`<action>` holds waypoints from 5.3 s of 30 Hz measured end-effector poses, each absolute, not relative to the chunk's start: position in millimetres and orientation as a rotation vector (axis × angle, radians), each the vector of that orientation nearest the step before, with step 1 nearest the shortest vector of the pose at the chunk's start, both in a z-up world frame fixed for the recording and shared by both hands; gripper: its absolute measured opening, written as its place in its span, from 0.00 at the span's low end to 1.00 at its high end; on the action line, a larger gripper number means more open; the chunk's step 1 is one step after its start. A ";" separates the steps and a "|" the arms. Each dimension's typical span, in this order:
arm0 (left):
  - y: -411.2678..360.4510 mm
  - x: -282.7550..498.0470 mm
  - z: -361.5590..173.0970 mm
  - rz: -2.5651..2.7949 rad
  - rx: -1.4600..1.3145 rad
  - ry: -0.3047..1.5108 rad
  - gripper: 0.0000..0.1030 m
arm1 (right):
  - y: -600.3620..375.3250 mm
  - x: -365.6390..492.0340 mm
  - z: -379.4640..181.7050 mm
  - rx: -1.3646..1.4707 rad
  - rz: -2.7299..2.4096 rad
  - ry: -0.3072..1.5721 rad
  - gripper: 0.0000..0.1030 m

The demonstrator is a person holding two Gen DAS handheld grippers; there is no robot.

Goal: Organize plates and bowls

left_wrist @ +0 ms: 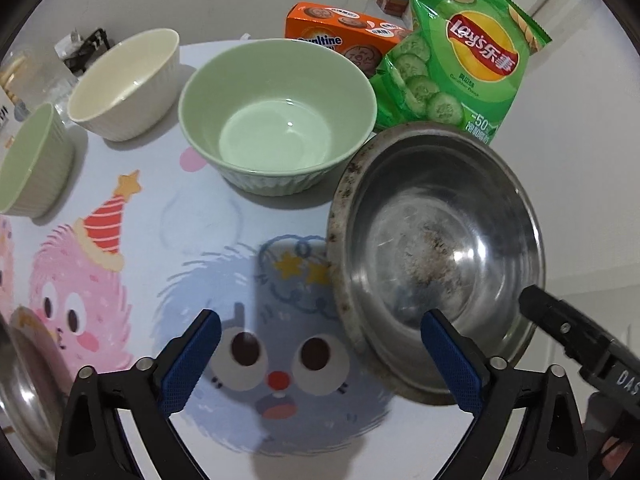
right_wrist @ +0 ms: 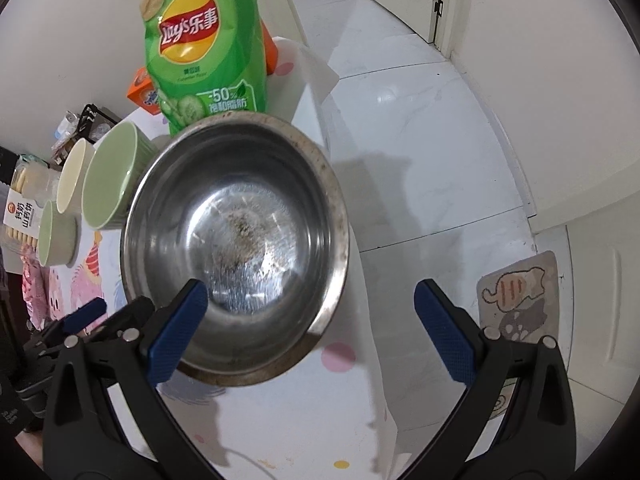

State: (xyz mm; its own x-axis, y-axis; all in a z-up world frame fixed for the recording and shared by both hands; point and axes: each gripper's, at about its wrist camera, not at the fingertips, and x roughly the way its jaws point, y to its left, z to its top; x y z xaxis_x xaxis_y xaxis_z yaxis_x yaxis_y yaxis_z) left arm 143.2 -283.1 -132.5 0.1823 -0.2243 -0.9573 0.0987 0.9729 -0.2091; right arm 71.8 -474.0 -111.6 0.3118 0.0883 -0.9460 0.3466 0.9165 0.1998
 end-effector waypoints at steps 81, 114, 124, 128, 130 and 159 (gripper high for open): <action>100.5 22.1 -93.4 -0.027 -0.244 1.348 0.15 | -86.7 35.2 -101.4 0.172 0.193 1.337 0.19; 103.6 20.4 -127.9 0.000 -0.185 1.441 0.19 | -51.3 39.4 -128.9 0.058 0.139 1.432 0.22; 101.4 22.8 -126.6 0.016 -0.197 1.430 0.32 | -58.8 39.4 -125.3 0.054 0.124 1.436 0.29; 102.9 24.0 -123.7 0.027 -0.216 1.414 0.59 | -62.1 39.3 -121.5 0.041 0.122 1.423 0.46; 104.5 24.0 -122.2 0.036 -0.224 1.409 0.65 | -64.3 39.3 -118.5 0.033 0.115 1.411 0.54; 62.7 104.6 -86.0 -0.010 -0.199 1.320 1.00 | -145.0 113.0 -74.9 0.314 0.128 1.319 0.99</action>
State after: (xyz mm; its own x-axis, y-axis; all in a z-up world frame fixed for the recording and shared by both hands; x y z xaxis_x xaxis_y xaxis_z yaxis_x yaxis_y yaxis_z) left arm 104.6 62.7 -86.0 0.2505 -0.1206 -0.9606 -0.1056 0.9829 -0.1509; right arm 113.0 -145.0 -74.9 0.2494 0.2687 -0.9304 0.0848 0.9510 0.2974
